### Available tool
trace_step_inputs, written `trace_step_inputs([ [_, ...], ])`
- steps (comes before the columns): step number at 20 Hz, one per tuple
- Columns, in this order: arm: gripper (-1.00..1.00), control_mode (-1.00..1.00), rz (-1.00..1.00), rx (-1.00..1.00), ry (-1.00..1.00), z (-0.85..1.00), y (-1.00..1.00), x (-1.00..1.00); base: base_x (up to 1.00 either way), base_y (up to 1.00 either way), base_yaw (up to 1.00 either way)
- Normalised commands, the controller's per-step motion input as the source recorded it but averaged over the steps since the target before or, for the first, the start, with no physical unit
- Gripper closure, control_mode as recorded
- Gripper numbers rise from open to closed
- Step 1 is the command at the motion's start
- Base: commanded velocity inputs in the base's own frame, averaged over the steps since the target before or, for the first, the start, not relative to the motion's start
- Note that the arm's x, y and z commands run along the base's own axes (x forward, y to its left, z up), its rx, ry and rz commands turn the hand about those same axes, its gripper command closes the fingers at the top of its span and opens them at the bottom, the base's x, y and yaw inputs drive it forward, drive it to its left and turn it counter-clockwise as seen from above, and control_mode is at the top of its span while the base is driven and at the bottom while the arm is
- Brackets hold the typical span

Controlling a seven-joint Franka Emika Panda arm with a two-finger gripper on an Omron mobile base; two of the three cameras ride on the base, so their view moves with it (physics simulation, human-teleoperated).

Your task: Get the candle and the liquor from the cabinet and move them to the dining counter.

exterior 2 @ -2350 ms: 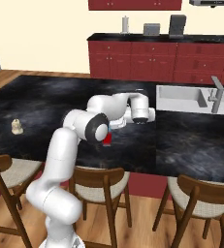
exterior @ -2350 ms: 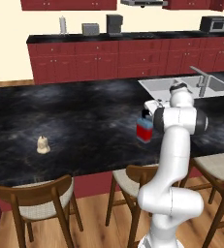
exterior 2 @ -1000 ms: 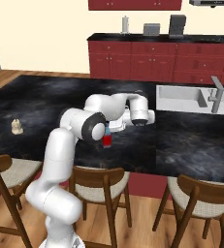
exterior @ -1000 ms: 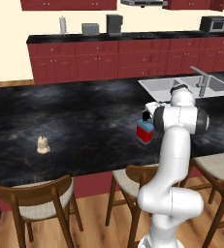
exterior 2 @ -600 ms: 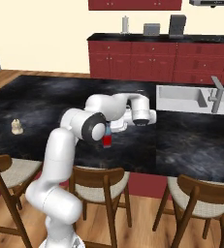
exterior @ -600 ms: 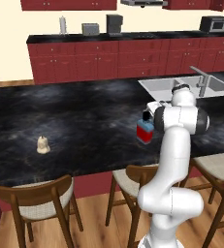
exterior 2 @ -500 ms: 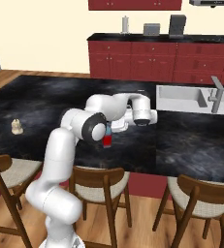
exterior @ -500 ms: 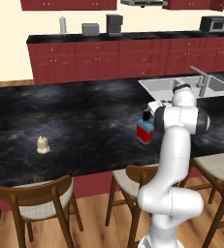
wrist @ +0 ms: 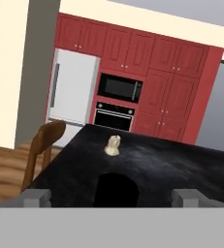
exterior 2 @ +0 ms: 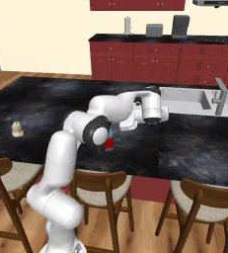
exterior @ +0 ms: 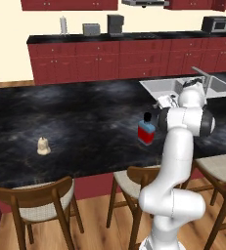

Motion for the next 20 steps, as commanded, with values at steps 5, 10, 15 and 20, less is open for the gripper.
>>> trace_step_inputs([
  [5,-1.00,-1.00,-0.17,-0.09,0.00,0.64,-0.14,-0.30,0.00,0.00,0.00],
  [10,-1.00,-1.00,-0.27,-0.12,0.00,0.70,0.00,-0.51,0.00,0.00,0.00],
  [15,-1.00,-1.00,-0.30,-0.15,0.00,0.71,0.04,-0.51,0.00,0.00,0.00],
  [20,-1.00,-1.00,-0.32,-0.17,0.00,0.59,0.25,-0.55,0.00,0.00,0.00],
])
